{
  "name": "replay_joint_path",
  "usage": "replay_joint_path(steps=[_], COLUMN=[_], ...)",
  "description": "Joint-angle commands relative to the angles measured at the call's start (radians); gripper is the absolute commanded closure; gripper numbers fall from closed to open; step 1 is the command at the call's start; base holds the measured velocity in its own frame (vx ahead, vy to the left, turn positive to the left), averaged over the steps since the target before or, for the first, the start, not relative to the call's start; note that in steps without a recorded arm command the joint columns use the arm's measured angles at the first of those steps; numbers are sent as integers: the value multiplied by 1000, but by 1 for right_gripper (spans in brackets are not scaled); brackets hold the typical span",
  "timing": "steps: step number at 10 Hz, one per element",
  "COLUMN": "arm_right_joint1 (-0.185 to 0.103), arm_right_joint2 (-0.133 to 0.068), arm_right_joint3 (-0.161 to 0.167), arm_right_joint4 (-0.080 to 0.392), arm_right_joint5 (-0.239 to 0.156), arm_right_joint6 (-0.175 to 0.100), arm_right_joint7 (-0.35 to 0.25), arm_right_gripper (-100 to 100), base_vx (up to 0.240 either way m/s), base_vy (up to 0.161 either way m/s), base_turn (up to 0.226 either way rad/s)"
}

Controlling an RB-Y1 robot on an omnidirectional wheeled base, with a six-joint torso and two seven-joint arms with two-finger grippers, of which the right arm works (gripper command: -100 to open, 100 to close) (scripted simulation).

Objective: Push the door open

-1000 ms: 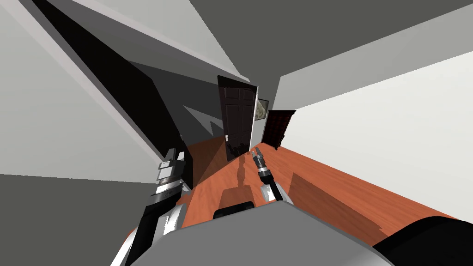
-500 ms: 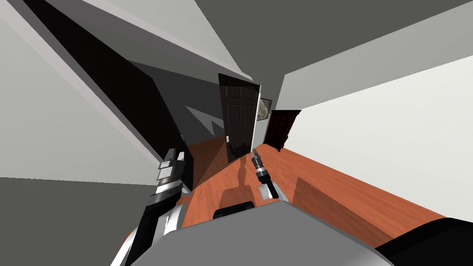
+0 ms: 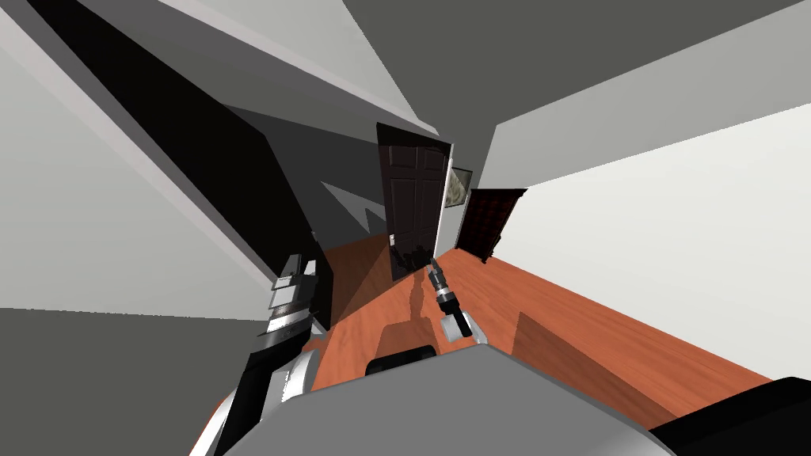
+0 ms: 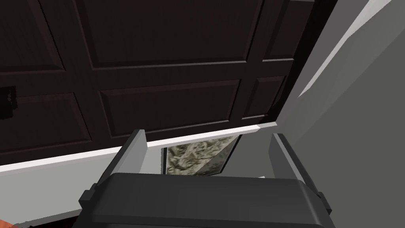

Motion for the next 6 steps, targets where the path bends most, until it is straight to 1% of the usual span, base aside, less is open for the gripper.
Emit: replay_joint_path(steps=[1, 6], arm_right_joint1=[-19, -81], arm_right_joint2=[-2, 4], arm_right_joint3=[2, 8], arm_right_joint4=[44, 185], arm_right_joint5=[-2, -7], arm_right_joint6=[-7, -31], arm_right_joint7=[2, 14], arm_right_gripper=[-100, -100], base_vx=[89, 92], base_vy=[-26, -33], base_turn=[56, 62])
